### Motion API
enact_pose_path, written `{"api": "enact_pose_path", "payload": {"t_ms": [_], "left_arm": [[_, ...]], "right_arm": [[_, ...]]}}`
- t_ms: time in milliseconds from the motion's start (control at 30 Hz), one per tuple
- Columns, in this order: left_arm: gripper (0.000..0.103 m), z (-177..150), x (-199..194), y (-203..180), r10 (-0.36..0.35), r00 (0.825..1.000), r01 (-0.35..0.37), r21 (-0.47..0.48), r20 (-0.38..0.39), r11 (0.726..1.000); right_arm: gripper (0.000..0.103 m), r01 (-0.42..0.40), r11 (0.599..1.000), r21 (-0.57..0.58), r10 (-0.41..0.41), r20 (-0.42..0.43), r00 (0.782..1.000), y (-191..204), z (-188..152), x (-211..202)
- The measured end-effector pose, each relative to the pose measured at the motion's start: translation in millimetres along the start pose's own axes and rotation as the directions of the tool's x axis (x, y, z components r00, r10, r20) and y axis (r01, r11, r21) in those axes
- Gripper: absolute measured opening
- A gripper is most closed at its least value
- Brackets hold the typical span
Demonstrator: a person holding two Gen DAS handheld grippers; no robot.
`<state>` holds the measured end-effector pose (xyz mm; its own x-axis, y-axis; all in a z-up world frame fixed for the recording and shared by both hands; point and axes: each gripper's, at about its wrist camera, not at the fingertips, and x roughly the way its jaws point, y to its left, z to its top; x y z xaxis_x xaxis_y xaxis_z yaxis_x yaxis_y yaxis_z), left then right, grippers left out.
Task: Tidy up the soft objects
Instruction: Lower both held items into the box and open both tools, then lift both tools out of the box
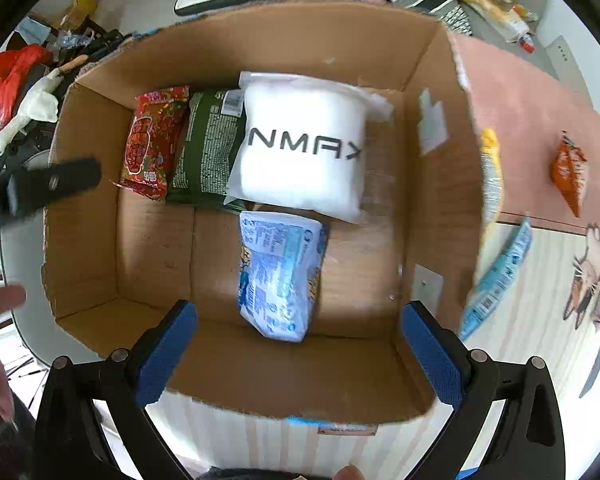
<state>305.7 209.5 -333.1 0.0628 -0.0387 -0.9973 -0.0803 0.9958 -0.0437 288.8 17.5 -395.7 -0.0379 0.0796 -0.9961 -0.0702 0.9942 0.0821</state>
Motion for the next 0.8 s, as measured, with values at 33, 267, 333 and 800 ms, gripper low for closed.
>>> {"api": "enact_pose_path", "payload": {"t_ms": [33, 267, 333, 800], "left_arm": [[0.101, -7.0, -6.2, 0.0, -0.001, 1.000, 0.001, -0.003, 0.018, 1.000], [0.103, -50.6, -43.3, -6.1, -0.013, 0.994, 0.014, -0.011, 0.113, 1.000], [0.103, -62.2, -55.3, -8.9, -0.011, 0.990, 0.012, -0.007, 0.141, 1.000], [0.103, -88.4, -101.2, -56.7, -0.021, 0.978, 0.018, 0.018, 0.208, 1.000]], "right_arm": [[0.103, 0.003, 1.000, 0.000, -0.003, 0.013, 1.000, 0.0, -3.6, -4.5], [0.103, 0.024, 1.000, -0.006, -0.023, 0.117, 0.993, -8.5, -34.0, -60.3], [0.103, 0.014, 1.000, 0.002, -0.014, 0.149, 0.989, -11.3, -42.4, -72.2], [0.103, -0.145, 0.987, 0.062, 0.130, 0.208, 0.970, -44.6, -76.0, -120.3]]}}
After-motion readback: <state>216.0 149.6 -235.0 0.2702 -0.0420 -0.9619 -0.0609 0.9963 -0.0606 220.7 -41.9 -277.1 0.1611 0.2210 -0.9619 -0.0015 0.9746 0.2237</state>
